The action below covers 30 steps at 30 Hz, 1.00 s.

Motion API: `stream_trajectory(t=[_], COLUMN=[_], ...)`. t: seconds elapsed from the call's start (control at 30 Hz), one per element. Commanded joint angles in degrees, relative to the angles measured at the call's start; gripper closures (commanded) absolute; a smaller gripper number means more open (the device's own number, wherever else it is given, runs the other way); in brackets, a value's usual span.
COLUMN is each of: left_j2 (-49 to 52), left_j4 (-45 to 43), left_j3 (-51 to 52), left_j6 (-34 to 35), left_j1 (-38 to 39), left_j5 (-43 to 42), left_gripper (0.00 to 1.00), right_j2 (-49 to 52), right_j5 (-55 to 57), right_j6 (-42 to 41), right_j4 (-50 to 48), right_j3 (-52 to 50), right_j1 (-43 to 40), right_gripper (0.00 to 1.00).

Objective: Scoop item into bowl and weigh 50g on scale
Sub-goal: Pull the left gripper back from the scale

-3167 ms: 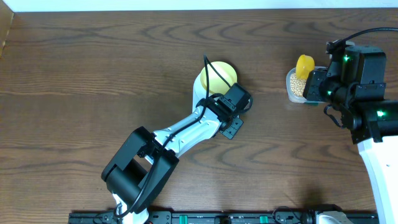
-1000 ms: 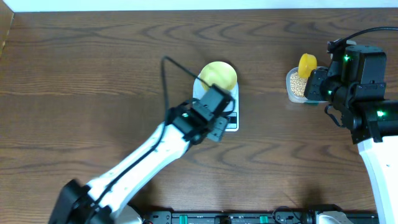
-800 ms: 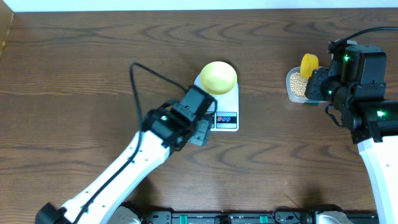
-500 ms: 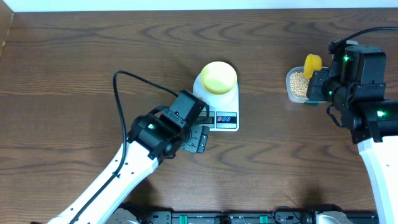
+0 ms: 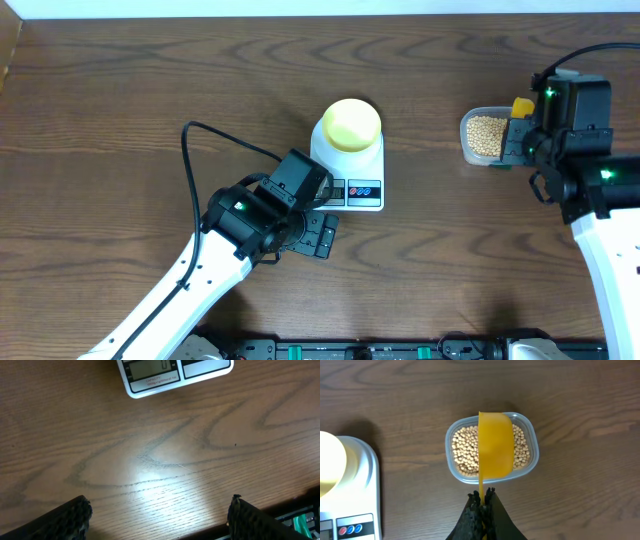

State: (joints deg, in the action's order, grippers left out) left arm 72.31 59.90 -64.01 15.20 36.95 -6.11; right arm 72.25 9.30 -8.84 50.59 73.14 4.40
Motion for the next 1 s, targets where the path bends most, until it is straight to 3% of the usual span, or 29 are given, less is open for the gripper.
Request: stream_trajectory(t=[0.0,0.47,0.97], left_j2=[-0.4,0.5,0.5], left_j4=[0.5,1.4,1.4], left_j3=[-1.9,-2.3,-12.8], left_j6=[-0.8,-5.7,-6.4], left_j1=[-0.2,-0.2,-0.2], left_j5=[0.9,5.5,5.1], left_gripper=[0.11,0.11,0.11], right_j2=[0.3,2.0,2.2], right_j5=[2.3,2.8,4.1], right_j6=[0.5,-0.8,-3.0], right_j4=[0.0,1.7,5.8], right_j3=[1.1,1.1,1.1], right_j1=[-0.3,-0.3,-1.2], right_gripper=[0.99,0.99,0.99])
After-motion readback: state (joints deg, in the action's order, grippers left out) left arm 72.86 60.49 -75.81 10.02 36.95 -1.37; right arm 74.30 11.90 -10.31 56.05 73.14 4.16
